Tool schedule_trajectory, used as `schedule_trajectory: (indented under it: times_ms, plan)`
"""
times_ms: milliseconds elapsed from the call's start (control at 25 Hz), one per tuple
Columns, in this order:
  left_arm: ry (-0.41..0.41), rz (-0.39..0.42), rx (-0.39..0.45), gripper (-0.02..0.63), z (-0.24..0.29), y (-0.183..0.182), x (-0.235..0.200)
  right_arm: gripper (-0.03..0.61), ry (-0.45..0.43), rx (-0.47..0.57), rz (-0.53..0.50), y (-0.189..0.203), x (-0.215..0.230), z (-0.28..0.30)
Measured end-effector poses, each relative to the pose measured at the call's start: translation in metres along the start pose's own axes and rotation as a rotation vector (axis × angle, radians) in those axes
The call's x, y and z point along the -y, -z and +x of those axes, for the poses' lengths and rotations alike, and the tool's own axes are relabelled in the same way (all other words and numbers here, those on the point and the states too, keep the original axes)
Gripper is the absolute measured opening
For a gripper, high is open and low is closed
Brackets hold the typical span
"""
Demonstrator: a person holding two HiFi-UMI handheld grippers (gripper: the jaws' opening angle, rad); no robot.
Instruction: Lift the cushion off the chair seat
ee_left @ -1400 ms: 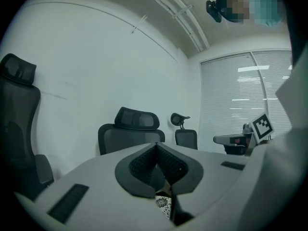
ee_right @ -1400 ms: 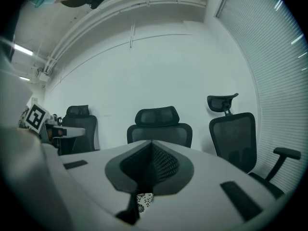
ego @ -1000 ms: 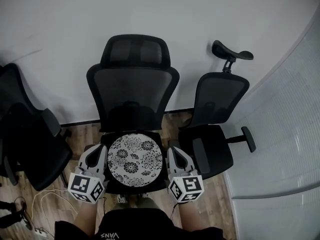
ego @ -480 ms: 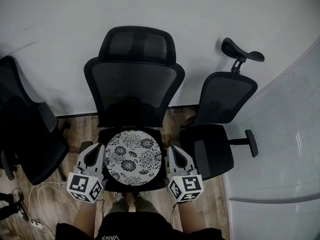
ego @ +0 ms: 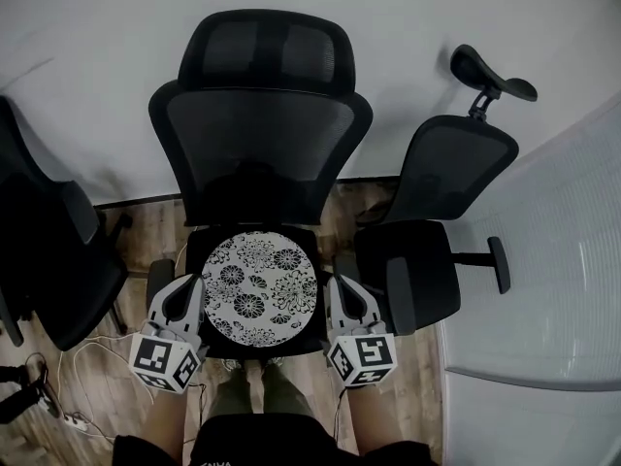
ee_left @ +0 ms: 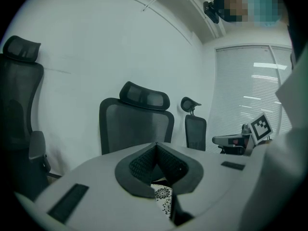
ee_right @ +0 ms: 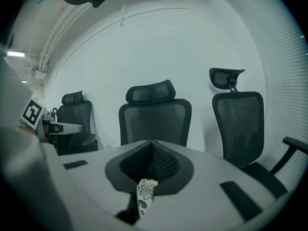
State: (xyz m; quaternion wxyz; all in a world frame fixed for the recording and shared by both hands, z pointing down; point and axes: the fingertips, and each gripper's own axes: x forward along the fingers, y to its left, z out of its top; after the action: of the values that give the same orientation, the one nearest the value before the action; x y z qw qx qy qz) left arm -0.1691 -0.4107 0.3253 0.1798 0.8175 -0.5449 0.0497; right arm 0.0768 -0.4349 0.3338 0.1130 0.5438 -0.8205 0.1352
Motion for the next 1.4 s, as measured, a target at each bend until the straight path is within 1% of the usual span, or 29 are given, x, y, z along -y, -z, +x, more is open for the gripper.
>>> schedule_trajectory:
  times_ms: [280,480,1080,1400]
  plan:
    - [-0.002,-0.015,-0.042,0.009,0.011,0.027,-0.004,0.017,0.009,-0.040,0.013,0.029,0.008,0.010]
    - [-0.001,-0.006,-0.059,0.009,0.018,0.040,-0.006,0.017,0.017,-0.057,0.019,0.046,0.014,0.017]
    - [0.005,-0.041,-0.124,0.009,0.034,0.094,-0.017,0.017,0.001,-0.124,0.029,0.100,0.017,0.037]
    - [0.002,-0.047,-0.141,0.011,0.043,0.116,-0.023,0.015,-0.004,-0.136,0.043,0.121,0.018,0.046]
